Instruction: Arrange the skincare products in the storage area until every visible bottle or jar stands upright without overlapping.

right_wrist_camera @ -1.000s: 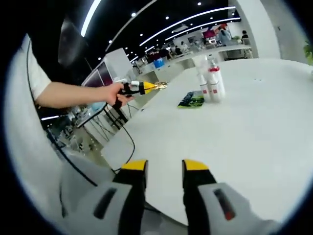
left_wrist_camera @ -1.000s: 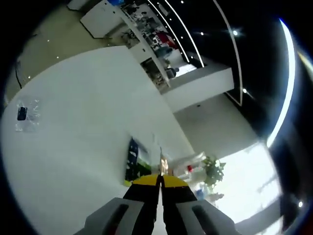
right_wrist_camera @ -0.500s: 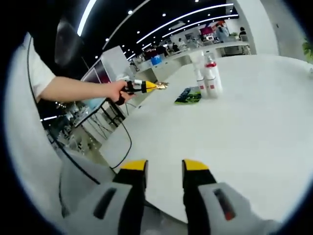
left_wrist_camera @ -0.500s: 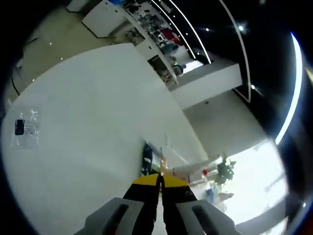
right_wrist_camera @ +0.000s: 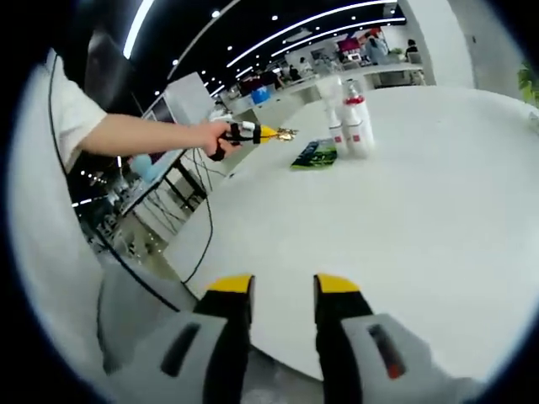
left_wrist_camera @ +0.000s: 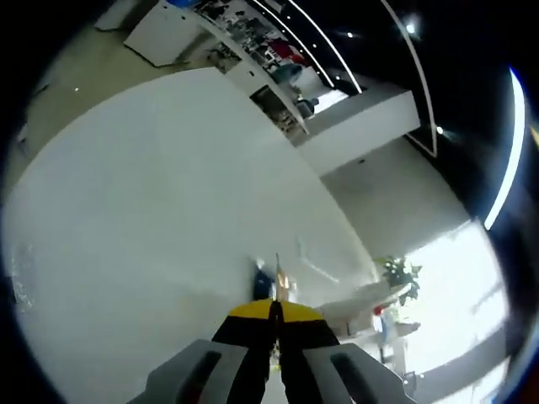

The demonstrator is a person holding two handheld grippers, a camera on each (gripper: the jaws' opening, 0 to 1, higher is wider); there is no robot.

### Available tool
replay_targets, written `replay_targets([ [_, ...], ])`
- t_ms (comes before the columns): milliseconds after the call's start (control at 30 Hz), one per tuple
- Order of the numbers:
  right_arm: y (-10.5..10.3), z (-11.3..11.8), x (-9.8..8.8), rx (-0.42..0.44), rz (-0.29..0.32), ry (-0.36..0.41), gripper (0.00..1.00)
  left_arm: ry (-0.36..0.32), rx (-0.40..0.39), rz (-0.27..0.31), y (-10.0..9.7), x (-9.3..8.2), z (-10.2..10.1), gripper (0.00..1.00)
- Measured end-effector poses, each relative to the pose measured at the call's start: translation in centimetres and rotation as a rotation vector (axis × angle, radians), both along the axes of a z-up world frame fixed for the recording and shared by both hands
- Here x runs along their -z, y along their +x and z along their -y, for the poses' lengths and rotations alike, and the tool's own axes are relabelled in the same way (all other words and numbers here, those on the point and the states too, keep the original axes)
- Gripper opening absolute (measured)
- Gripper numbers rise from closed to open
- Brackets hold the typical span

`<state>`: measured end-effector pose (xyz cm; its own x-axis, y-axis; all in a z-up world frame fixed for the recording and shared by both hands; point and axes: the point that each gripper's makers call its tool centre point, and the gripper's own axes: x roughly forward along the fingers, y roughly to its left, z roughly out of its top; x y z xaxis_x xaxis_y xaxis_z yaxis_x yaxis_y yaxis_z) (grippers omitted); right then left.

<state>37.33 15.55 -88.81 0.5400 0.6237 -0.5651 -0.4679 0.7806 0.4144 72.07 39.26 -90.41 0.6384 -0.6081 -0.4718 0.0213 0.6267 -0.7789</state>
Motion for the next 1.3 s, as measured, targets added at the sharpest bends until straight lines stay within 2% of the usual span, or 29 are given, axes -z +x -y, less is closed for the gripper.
replay_targets([
  [167, 0.0, 0.0, 0.4, 0.004, -0.014, -0.012, 0.3, 0.007, 0.006, -0.003, 1.0, 0.8, 0.2, 0.01],
  [367, 0.2, 0.3, 0.8, 0.02, -0.031, -0.019, 0.31, 0.046, 0.004, -0.023, 1.7, 2.3, -0.1, 0.01],
  [467, 0.3, 0.3, 1.0, 0.03, -0.044, -0.01, 0.32, 0.034, -0.014, -0.025, 2.3, 2.6, -0.1, 0.01],
  [833, 0.8, 0.7, 1.6, 0.059, -0.07, -0.009, 0.32, 0.098, 0.0, -0.045, 3.2, 4.5, -0.3, 0.01],
  [1000, 0.8, 0.6, 1.8, 0.062, -0.082, -0.005, 0.32, 0.152, 0.043, -0.045, 3.2, 5.1, -0.4, 0.01],
  [1133, 0.8, 0.5, 1.9, 0.058, -0.086, -0.002, 0.32, 0.254, 0.109, -0.044, 2.9, 5.7, -0.8, 0.02],
  [1300, 0.8, 0.5, 2.0, 0.057, -0.088, -0.001, 0.32, 0.285, 0.121, -0.051, 2.9, 5.9, -0.9, 0.02],
])
